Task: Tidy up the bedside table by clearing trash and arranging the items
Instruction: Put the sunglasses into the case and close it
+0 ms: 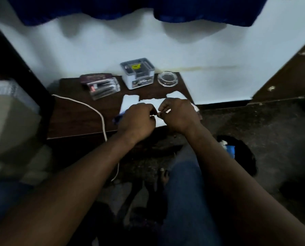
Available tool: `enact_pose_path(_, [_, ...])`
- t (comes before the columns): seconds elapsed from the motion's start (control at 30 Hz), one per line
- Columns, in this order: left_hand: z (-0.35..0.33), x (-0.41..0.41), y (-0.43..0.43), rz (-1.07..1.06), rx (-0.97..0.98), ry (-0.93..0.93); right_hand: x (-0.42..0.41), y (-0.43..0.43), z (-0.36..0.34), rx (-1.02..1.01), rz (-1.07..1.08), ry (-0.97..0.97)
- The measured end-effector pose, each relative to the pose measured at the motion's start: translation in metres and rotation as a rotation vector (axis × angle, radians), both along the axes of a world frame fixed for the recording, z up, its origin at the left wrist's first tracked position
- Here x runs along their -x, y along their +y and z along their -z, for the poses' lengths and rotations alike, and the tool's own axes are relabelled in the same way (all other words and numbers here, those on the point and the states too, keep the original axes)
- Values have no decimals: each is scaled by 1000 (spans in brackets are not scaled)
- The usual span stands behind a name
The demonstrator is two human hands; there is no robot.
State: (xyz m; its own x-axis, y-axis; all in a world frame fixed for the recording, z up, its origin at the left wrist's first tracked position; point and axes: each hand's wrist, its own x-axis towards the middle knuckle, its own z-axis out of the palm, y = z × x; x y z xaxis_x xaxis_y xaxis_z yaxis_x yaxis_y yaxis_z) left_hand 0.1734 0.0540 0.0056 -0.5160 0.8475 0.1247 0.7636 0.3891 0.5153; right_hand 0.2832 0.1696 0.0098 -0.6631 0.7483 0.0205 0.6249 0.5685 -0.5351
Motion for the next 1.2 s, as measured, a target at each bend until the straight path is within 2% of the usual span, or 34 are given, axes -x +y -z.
enact_pose_path(0.27, [21,89,-62,-58,46,62,109,-35,28,36,-225,53])
enact_pose_path(0.47, [48,130,-55,-112,53,22,162,-31,55,26,-366,37])
enact_pose_path(0.63, [56,154,-43,-101,38,29,181,-17,59,7,-387,85])
enact_pose_path(0.87, [58,174,-24,-99,25,-54,191,-2,70,-98,-394,128])
enact_pose_path(1.03, [62,185,-14,-79,-4,-90,199,6,77,-40,-373,156])
enact_pose_path(1.2, [61,193,-8,-101,-16,-92,207,7,76,-78,-372,176])
